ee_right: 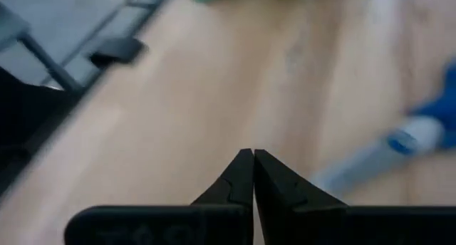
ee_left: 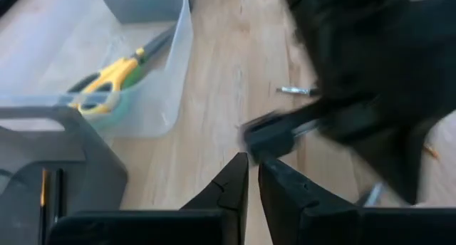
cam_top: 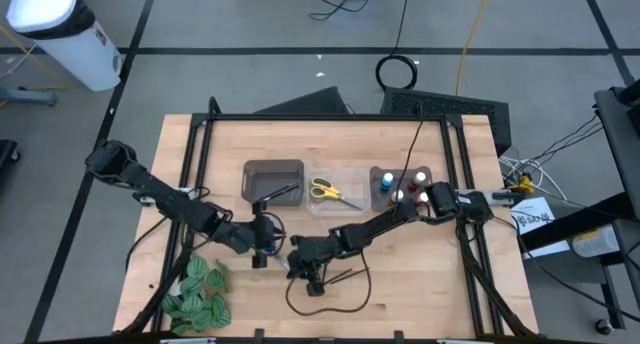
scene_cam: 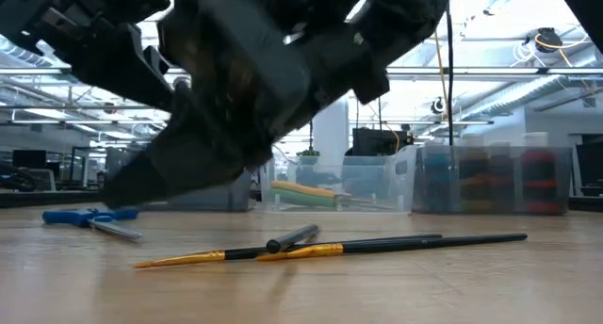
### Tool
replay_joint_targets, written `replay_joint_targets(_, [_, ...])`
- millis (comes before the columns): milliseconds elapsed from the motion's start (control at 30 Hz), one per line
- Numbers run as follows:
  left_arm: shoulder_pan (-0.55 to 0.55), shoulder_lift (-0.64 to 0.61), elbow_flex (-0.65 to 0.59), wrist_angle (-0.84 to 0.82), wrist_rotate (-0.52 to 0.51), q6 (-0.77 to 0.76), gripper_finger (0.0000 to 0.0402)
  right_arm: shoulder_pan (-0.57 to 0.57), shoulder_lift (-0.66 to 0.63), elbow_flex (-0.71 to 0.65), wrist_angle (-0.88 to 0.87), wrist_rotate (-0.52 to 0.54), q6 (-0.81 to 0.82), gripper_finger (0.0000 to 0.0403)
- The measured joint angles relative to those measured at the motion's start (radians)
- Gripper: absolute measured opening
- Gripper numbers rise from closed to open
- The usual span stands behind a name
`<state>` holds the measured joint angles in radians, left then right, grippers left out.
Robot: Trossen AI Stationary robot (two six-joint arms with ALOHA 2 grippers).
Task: Pick & Place Paint Supplies
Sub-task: Put the blue scissors into the transparent bin
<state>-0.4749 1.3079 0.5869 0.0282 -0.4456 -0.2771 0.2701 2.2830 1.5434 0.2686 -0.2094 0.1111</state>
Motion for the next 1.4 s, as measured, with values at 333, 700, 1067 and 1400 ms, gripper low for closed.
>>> replay_joint_targets(333, [0.028, 0.000, 0.000, 0.011, 0.001, 0.014, 0.0049, -0.020, -0.003, 0.001, -0.159, 0.066, -0.007, 0.0001])
replay_joint_targets(700, [0.029, 0.000, 0.000, 0.010, 0.003, 0.009, 0.0049, 0.014, 0.004, 0.001, -0.032, 0.049, -0.029, 0.0000])
replay_joint_targets(1067, [0.029, 0.000, 0.000, 0.004, 0.020, 0.007, 0.0049, -0.009, -0.005, 0.002, -0.202, 0.110, -0.018, 0.0000])
replay_joint_targets(1400, [-0.015, 0.000, 0.000, -0.164, 0.188, -0.134, 0.0048, -0.015, -0.084, -0.002, -0.381, 0.189, -0.014, 0.0000])
